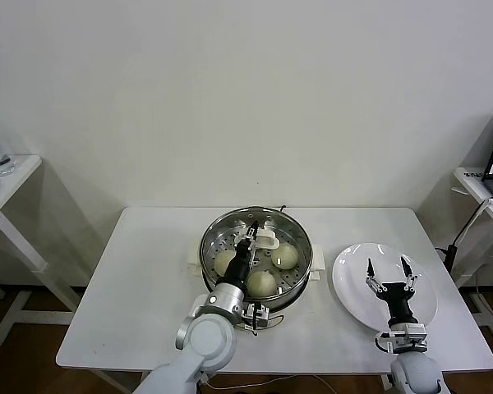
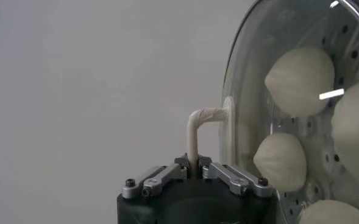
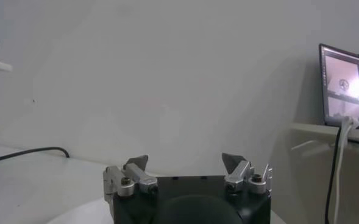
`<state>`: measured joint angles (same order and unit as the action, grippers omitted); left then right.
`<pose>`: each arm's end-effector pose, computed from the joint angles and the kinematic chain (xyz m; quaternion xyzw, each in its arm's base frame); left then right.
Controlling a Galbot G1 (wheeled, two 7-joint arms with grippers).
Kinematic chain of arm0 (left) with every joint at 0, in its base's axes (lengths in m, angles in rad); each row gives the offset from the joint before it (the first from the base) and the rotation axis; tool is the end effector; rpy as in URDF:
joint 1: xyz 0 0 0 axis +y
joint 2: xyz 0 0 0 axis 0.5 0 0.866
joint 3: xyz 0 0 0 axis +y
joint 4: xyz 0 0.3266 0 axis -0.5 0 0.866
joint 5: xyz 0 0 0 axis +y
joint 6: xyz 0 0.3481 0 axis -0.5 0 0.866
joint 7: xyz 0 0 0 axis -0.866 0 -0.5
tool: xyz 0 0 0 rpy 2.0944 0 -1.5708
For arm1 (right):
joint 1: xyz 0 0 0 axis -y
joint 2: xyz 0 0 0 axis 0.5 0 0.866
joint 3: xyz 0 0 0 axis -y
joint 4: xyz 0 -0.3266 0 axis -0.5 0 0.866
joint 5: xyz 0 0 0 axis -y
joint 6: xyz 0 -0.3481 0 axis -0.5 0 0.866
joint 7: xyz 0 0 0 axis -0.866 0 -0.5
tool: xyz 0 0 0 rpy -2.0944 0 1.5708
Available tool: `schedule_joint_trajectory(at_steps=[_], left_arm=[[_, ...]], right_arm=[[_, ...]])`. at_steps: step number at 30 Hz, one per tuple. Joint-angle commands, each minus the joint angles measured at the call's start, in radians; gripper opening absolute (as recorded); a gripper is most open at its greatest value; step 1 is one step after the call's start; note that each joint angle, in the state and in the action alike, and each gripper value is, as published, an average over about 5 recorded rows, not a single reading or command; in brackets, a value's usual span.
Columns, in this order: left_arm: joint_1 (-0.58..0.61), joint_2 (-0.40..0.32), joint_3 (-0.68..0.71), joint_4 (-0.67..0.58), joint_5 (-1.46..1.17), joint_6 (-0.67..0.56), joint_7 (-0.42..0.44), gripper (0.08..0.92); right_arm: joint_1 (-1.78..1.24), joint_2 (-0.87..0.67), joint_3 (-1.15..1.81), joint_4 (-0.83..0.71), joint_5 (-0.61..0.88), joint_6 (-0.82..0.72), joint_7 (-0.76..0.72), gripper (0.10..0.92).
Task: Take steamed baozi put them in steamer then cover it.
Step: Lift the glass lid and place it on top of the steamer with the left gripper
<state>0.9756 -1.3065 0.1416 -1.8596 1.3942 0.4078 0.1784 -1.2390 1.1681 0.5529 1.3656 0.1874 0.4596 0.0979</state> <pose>0.2814 -0.1394 -0.2539 0.1008 0.6990 0.6993 0.1104 0.2654 -0.1650 -0.4201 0.0563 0.9911 -0.1118 0.0447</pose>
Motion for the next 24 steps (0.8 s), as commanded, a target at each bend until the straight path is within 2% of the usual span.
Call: schedule_joint_trajectory(at_steps=[1,24], left_arm=[[-0.005,-0.001,-0.002,0.01,-0.009,-0.001,-0.001,0.186],[0.008,0.002,-0.018,0.006,-0.021,-0.002,0.002,0.2]], right_arm=[[0.0,-0.001,0.001,0.0,-0.001,0.001,0.0,0.823],[0.005,-0.002,0.0,0.001,-0.006,0.004,0.0,0.823]])
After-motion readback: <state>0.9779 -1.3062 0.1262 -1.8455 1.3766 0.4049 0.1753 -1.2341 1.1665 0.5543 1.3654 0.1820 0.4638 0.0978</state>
